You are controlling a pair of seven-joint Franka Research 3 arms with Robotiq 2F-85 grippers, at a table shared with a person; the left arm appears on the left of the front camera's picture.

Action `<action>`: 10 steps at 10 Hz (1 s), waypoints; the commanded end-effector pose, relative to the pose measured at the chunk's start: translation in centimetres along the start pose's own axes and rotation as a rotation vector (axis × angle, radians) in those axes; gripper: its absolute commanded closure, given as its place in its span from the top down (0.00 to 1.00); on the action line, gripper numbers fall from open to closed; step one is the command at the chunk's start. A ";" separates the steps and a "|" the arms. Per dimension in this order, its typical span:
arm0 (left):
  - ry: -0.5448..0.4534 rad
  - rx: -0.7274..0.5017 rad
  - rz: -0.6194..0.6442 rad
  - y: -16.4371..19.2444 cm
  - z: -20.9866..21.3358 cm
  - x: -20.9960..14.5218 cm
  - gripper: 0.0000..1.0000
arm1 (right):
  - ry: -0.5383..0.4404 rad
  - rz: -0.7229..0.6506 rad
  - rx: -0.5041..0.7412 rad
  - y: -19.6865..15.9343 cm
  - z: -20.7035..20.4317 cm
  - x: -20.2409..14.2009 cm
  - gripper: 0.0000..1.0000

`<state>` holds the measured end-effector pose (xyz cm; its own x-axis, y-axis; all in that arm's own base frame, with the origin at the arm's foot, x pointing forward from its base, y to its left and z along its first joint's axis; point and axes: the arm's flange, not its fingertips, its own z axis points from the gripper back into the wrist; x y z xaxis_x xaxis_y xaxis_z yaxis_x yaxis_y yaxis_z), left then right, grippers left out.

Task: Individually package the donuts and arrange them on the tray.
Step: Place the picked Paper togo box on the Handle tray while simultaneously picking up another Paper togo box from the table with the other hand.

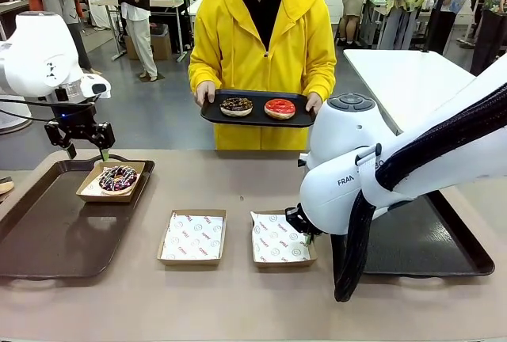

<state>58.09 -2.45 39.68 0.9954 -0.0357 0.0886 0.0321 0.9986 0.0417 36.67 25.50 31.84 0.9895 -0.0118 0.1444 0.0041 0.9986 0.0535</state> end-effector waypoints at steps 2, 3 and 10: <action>-0.017 -0.059 -0.041 0.7 0.7 -1.2 1.00 | -0.047 -0.011 -0.019 0.4 0.0 0.5 0.00; -0.033 -0.116 -0.075 0.8 1.0 -1.2 1.00 | -0.053 -0.018 -0.024 0.3 0.4 0.8 0.00; -0.144 -0.899 -0.182 12.5 7.4 -8.8 1.00 | -0.001 0.081 -0.028 -0.1 13.0 10.3 0.00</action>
<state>50.41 8.36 47.57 0.9487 -0.1521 0.2771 0.3036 0.6827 -0.6647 43.46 23.94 45.07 0.9870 0.0534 0.1516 -0.0594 0.9976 0.0349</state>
